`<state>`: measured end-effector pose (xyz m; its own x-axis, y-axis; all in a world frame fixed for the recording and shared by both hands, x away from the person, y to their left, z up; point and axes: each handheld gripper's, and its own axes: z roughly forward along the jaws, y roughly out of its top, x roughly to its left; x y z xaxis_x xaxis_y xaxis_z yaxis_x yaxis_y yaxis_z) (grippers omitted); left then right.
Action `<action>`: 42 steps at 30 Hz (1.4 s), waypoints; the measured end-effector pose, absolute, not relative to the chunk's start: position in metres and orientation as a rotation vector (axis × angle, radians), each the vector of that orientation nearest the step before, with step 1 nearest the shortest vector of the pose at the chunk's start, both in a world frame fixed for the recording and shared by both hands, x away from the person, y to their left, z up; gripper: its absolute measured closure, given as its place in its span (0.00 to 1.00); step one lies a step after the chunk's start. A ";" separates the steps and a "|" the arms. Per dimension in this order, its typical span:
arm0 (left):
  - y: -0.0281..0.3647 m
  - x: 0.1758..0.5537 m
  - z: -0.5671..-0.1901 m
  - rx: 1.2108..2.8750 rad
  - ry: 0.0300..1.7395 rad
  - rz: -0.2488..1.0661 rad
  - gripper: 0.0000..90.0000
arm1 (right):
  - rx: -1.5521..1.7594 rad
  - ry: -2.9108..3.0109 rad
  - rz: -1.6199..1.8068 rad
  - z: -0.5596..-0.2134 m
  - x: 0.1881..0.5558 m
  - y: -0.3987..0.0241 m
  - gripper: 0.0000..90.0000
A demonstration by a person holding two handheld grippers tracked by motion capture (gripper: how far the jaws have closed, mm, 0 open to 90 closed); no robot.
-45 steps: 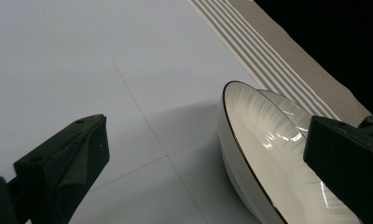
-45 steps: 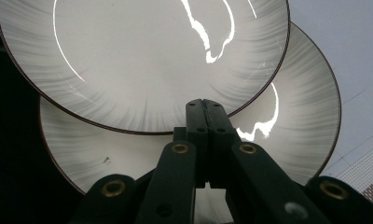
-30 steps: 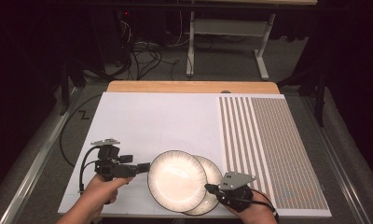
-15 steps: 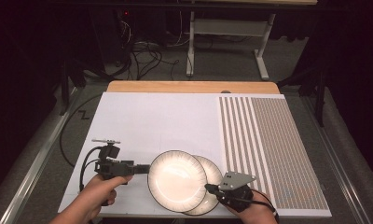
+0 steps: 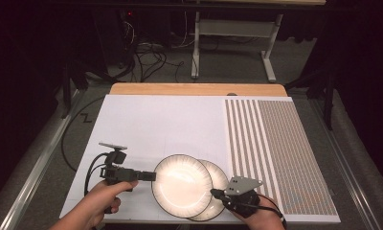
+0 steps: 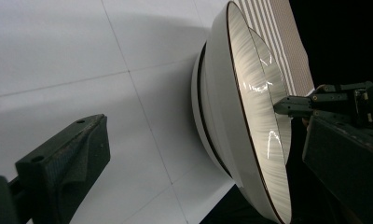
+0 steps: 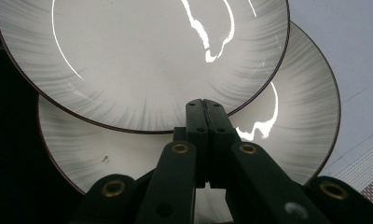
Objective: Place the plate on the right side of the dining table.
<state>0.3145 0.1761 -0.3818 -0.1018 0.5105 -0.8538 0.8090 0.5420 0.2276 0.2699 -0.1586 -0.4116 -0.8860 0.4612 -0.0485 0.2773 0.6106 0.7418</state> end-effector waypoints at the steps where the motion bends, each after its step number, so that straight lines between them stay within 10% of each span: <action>1: 0.175 0.314 -0.382 1.106 1.764 -0.374 0.01 | 0.608 2.602 1.139 -0.412 0.270 -0.159 1.00; 18: 0.157 0.313 -0.391 1.136 1.788 -0.433 0.08 | 0.609 2.604 1.137 -0.412 0.270 -0.159 1.00; 42: 0.150 0.314 -0.395 1.151 1.845 -0.516 0.60 | 0.600 2.602 1.136 -0.412 0.270 -0.159 1.00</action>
<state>0.3142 0.1500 -0.3949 -0.1882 0.5053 -0.8422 0.8689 0.4853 0.0971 0.2696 -0.1585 -0.4119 -0.8873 0.4581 -0.0532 0.2724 0.6137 0.7411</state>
